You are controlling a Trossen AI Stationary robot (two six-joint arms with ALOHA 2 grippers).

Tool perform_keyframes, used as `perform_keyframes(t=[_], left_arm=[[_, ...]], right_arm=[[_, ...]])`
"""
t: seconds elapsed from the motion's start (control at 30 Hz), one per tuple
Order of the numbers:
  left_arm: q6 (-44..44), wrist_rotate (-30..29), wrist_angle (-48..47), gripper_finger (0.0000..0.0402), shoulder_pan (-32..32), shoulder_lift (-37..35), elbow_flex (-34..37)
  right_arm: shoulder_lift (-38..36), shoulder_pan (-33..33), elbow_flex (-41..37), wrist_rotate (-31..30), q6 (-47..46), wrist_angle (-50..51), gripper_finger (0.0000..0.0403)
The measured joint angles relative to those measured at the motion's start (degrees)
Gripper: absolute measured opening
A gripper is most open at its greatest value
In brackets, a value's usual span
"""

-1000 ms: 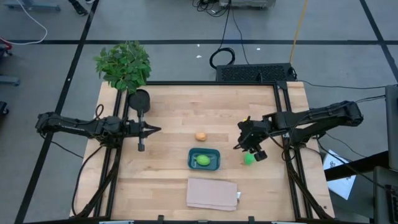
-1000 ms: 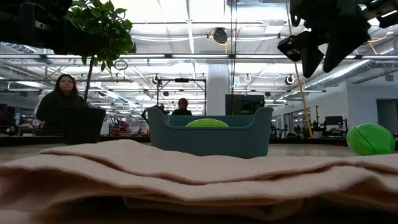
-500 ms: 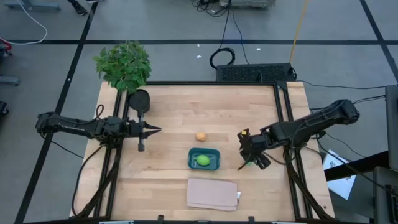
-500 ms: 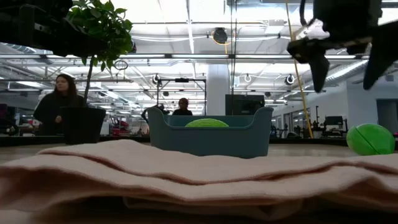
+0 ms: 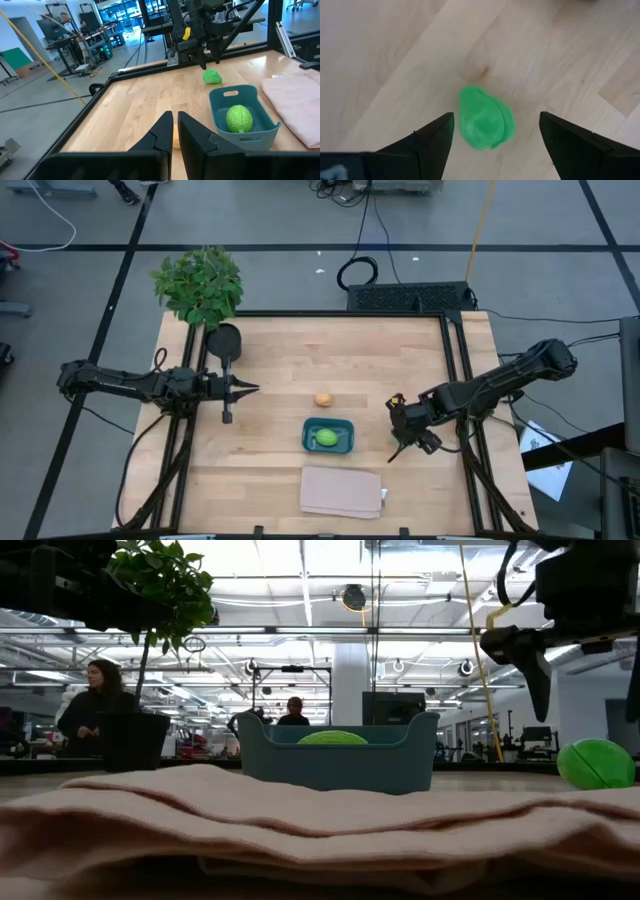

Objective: Pick and placing Produce into tupperware
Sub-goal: Put the green pear into the blue bin

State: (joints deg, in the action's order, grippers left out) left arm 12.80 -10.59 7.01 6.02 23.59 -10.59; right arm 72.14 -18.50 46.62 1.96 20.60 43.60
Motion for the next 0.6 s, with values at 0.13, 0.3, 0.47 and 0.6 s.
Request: perform_keyframes(t=[0.13, 0.3, 0.47, 0.6], left_arm=[[0.0, 0.0, 0.0, 0.0031, 0.0, 0.0, 0.0], [0.0, 0.0, -0.9, 0.0031, 0.0, 0.0, 0.0], [0.0, 0.0, -1.4, 0.0031, 0.0, 0.0, 0.0], [0.1, 0.0, -1.4, 0.0031, 0.0, 0.0, 0.0]], right_arm=[[0.0, 0.0, -0.7, 0.1, 3.4, -1.1, 0.0286], [0.0, 0.7, -1.7, 0.3, 5.8, -2.8, 0.0286], [0.0, 1.7, -3.2, 1.2, 5.8, -3.3, 0.0291], [0.0, 1.7, -3.1, 1.2, 6.5, -3.3, 0.0306]])
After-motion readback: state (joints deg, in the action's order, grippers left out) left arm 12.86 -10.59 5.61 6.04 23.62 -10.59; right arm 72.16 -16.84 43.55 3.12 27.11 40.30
